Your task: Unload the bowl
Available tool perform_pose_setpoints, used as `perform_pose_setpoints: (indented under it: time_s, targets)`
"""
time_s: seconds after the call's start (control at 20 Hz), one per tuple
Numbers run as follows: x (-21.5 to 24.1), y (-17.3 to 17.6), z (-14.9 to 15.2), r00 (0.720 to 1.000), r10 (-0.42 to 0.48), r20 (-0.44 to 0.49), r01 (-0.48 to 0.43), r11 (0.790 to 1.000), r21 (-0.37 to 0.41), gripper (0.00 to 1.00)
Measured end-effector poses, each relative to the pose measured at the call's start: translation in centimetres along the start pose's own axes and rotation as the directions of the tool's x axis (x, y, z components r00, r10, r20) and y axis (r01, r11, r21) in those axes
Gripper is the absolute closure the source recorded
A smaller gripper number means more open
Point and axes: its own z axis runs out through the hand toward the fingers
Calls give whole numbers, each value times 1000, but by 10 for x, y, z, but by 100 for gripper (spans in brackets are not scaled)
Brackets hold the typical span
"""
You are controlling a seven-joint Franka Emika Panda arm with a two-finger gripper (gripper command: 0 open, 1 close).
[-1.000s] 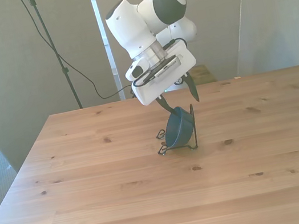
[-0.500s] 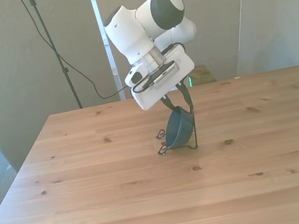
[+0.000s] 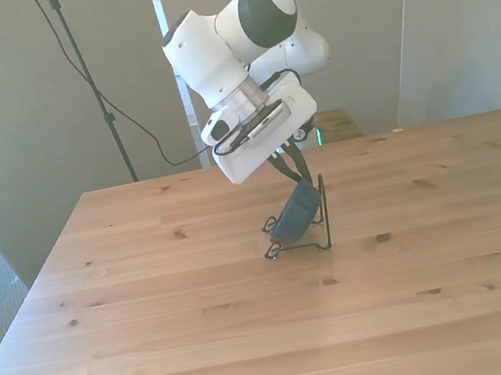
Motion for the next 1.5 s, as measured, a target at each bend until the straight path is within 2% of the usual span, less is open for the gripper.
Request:
perform_pose_setpoints:
  time_s: [0.45,0.85,1.05,1.25,1.4,1.5]
  targets:
    - [3,10,-22,1000,-8,13,8,998,64,100]
    - [-24,6,-54,999,-32,-15,33,996,88,100]
    - [-55,0,-48,996,-86,9,86,996,16,100]
    - [-92,-16,-27,992,-123,34,125,990,-65,100]
    - [-112,-30,-6,991,-122,54,130,977,-167,100]
    - [-119,-39,7,990,-127,66,139,960,-243,100]
